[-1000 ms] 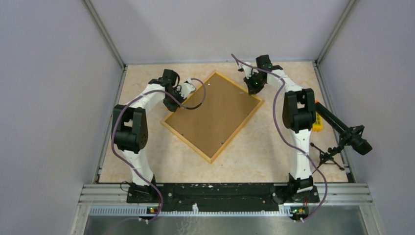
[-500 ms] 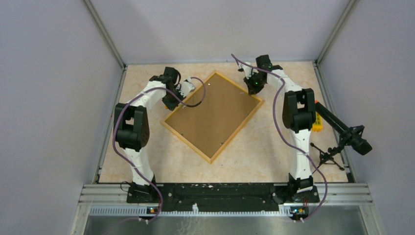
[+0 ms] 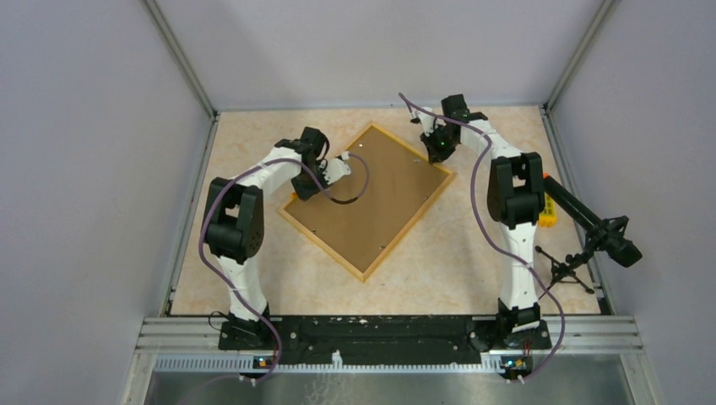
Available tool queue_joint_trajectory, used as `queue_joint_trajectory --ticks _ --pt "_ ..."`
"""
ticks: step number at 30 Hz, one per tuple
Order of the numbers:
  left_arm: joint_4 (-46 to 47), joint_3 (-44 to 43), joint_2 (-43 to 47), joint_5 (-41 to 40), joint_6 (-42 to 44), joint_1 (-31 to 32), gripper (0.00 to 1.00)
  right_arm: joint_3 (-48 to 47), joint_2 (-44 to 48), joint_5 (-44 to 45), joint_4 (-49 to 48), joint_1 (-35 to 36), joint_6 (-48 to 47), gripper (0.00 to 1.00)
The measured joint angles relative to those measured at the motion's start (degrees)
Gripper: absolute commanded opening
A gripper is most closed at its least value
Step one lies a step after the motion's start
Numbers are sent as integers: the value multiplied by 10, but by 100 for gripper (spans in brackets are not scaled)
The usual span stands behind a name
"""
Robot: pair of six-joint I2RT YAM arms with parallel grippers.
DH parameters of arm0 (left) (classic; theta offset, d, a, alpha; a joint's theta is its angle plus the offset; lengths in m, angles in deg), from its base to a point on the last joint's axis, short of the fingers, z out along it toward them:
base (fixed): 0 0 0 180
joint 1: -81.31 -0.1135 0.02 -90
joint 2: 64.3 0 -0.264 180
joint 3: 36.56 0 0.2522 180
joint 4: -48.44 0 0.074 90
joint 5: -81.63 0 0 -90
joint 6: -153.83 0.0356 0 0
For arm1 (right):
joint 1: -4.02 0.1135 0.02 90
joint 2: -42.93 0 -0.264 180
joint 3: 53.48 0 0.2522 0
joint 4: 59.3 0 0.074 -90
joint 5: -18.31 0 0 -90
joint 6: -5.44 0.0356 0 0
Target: Take the photo out of the frame
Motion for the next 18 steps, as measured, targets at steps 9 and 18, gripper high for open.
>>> queue_joint_trajectory --ticks 9,18 --pt "-63 -82 0 85 -40 -13 0 0 0 -1 2 0 4 51" --pt "-122 -181 0 272 -90 -57 0 85 67 -65 34 -3 11 88"
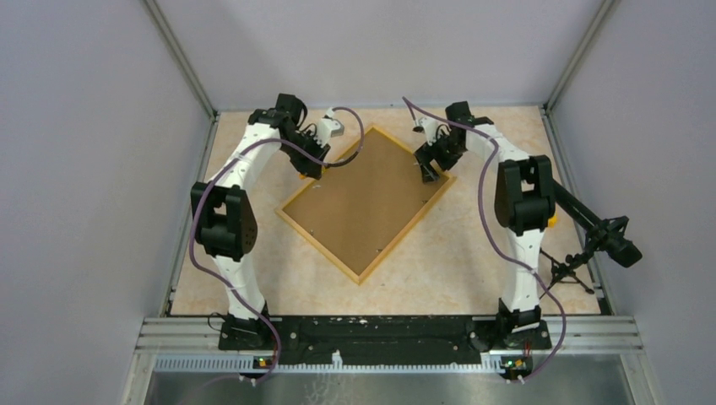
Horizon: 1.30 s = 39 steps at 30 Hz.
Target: Take the photo out of the frame
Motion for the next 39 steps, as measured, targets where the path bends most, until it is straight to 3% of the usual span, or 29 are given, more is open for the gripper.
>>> queue_joint_trajectory --ticks 7,13,17,23,30,33,35,38,39 --pt "-86 -50 -1 156 -14 4 0 171 216 -101 -103 16 -30 88" --pt "-153 -71 -32 253 -27 5 1 280 365 -123 -219 118 -104 82" --pt "-174 -71 -46 283 -32 5 1 307 378 -117 -253 180 -160 77" --pt "-188 -70 -46 310 -34 9 2 318 372 -84 -271 219 -227 70" --pt "-189 -63 -46 319 -46 23 2 309 343 -60 -282 252 -274 55" --pt "-189 -63 -46 319 -54 28 3 309 334 -49 -282 265 -293 45" --pt "-189 -63 -46 319 -57 32 12 309 332 -39 -284 273 -306 31" --pt "-190 -62 -46 319 -60 35 38 308 329 -26 -292 281 -320 0" --pt "-189 -62 -46 319 -62 35 47 306 327 -20 -296 282 -321 0"
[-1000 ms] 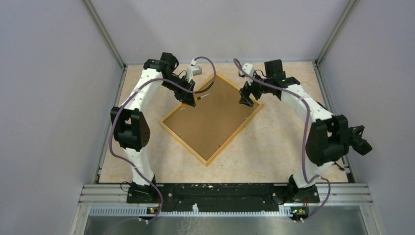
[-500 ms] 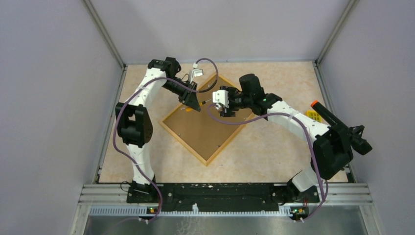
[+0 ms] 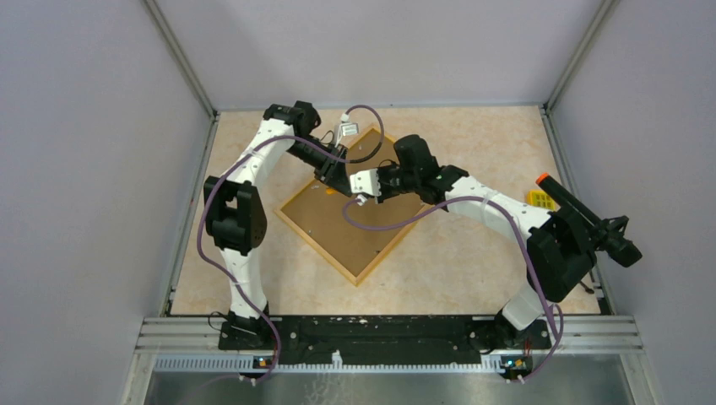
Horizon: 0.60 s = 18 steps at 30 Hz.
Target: Take the photo out of the frame
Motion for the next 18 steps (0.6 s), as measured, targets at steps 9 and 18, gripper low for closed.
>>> queue_joint_trajectory --ticks 9,18 --pt "45 3 5 30 -51 -84 99 -22 -25 40 -12 1 95 0" --pt "373 196 181 77 -269 -212 99 -59 -28 46 -52 -11 253 0"
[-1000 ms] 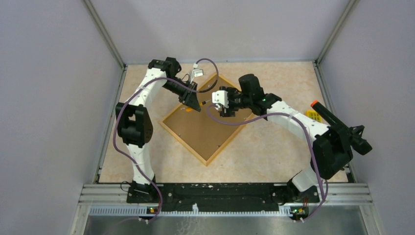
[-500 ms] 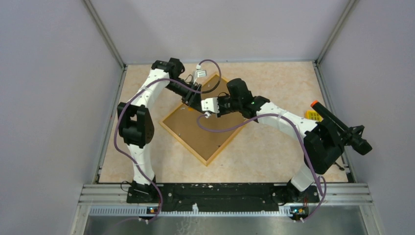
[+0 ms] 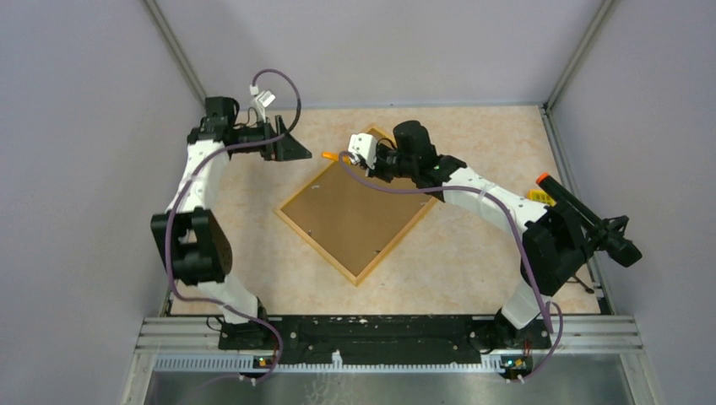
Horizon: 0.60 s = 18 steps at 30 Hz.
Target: Take the photo out of the frame
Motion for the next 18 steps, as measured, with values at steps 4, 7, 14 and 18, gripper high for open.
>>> queue_joint_trajectory --ticks 4,7,14,18 --pt "168 75 91 29 -122 13 99 -2 0 0 -10 0 40 0" --pt "211 58 92 44 -177 33 99 -2 1 -3 -21 0 59 0" --pt "159 42 65 8 -172 104 99 -2 9 -14 -33 0 73 0" --pt "153 45 65 -3 -175 124 99 -2 12 -19 -36 2 73 0"
